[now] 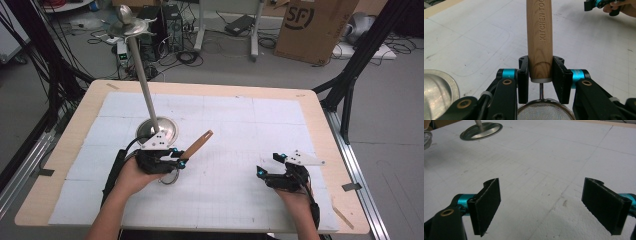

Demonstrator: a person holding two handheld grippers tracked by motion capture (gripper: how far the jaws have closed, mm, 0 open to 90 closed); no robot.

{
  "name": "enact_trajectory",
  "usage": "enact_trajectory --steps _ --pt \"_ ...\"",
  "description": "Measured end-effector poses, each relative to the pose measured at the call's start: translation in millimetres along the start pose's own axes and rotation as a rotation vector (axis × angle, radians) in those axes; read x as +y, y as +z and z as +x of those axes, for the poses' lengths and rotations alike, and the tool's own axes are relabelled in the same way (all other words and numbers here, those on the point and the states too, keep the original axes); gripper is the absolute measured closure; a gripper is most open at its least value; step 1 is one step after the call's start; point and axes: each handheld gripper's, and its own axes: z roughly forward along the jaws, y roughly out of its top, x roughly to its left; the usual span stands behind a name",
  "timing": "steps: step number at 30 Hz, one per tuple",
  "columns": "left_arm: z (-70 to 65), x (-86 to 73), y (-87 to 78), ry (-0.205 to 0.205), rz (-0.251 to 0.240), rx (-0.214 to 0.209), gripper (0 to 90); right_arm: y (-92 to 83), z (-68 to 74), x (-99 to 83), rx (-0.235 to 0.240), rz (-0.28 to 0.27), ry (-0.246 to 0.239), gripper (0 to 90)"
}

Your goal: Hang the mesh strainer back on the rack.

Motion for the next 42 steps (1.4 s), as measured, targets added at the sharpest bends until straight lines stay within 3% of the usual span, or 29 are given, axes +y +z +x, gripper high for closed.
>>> enact_trajectory --steps 8,12,15,17,20,25,31,42 --pt "0.7 0.2 -5.9 -0.001 -0.032 0.007 68.9 1.0 1.5 0.3 0.007 0.0 -0.008 14.6" --pt "3.4 0.9 -13.0 -0.017 -0.083 0.007 68.9 1.4 2.3 0.8 0.008 0.001 -0.008 14.6" --pt "2.5 2.8 -20.1 0.025 -0.129 0.007 68.9 1.9 3.6 0.9 0.01 0.007 -0.009 14.6" --pt "2.0 5.9 -24.4 0.033 -0.136 -0.003 68.8 2.3 4.7 0.8 0.012 0.005 -0.013 14.6" --pt "1.4 13.1 -32.5 0.051 -0.136 0.018 68.8 3.3 6.9 1.3 0.018 0.008 -0.019 14.6" --pt "7.6 19.4 -45.8 0.035 -0.164 0.014 68.9 2.4 8.0 2.6 0.021 0.0 -0.021 14.6" --pt "14.1 22.4 -63.8 0.022 -0.177 0.049 68.9 2.6 6.6 2.7 0.023 -0.002 -0.016 14.6" --pt "26.1 25.6 -97.4 -0.024 -0.233 0.048 68.9 4.4 7.3 3.4 0.027 -0.002 -0.018 14.6"
